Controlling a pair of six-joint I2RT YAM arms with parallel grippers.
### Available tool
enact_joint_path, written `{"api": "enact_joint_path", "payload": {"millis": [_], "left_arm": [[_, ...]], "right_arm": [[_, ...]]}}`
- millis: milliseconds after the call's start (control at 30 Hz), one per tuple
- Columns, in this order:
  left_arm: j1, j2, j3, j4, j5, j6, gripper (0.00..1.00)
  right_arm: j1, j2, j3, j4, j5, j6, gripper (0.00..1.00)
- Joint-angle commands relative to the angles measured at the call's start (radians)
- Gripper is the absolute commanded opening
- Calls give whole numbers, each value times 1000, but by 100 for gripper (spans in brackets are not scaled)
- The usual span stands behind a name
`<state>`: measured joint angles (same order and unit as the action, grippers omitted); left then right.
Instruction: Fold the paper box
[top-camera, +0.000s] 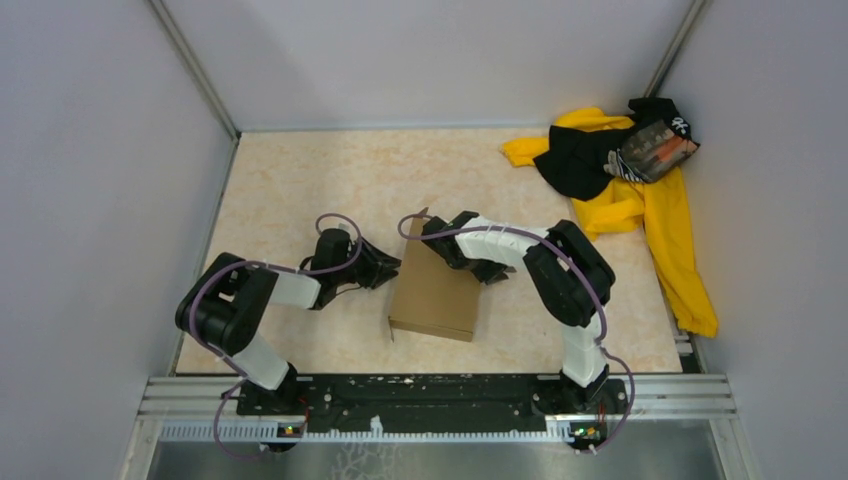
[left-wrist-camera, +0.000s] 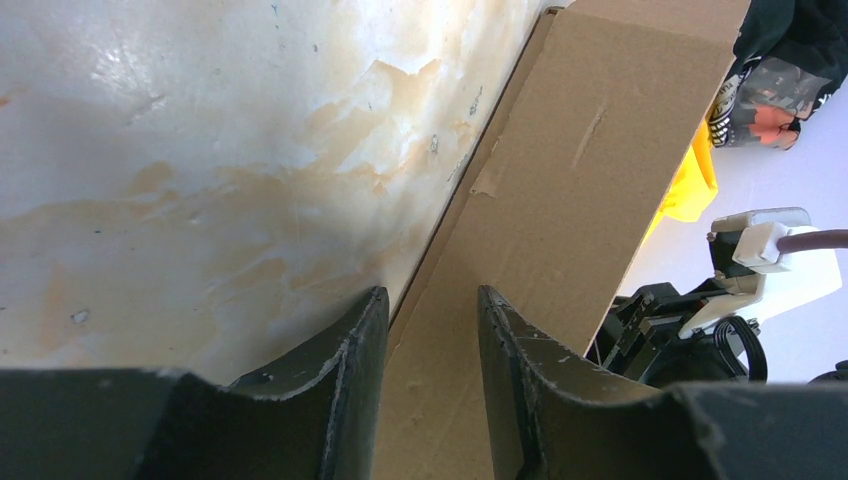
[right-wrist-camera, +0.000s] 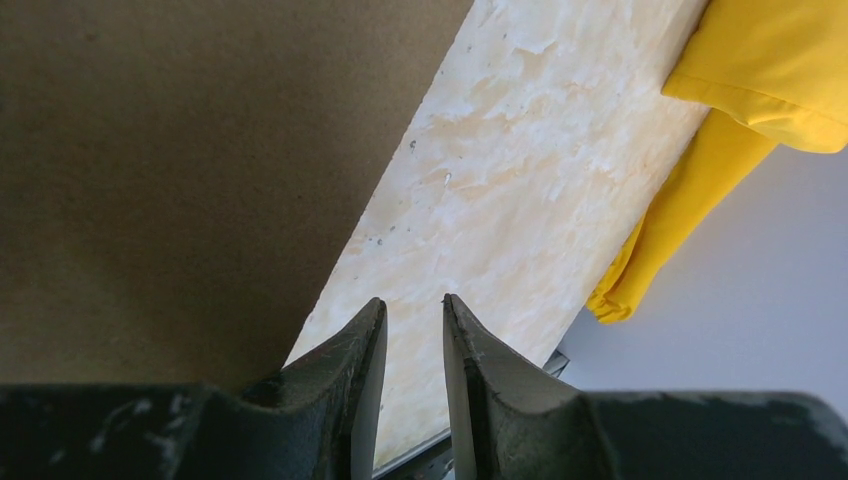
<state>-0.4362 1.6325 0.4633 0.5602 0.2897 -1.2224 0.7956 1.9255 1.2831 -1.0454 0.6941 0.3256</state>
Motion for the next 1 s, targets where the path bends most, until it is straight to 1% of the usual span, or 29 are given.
{"api": "enact_joint_path", "payload": {"millis": [0, 267, 433, 567, 733, 967], "left_arm": [[-29, 4, 26, -11, 42, -3, 46], [-46, -37, 58, -49, 38, -4, 46], [-51, -65, 69, -86, 26, 1, 46], [-45, -78, 45, -104, 3, 12, 46], [-38, -74, 15, -93, 8, 13, 46], [-35, -83, -6, -95, -1, 15, 46]], "right_arm": [[16, 74, -60, 142, -154, 4, 29], [14, 73, -121, 207, -200, 0, 29], [7, 42, -140, 233, -227, -1, 30], [-27, -51, -131, 227, -235, 3, 32], [-99, -206, -139, 280, -338, -22, 33], [-116, -356, -99, 258, -364, -20, 33]]}}
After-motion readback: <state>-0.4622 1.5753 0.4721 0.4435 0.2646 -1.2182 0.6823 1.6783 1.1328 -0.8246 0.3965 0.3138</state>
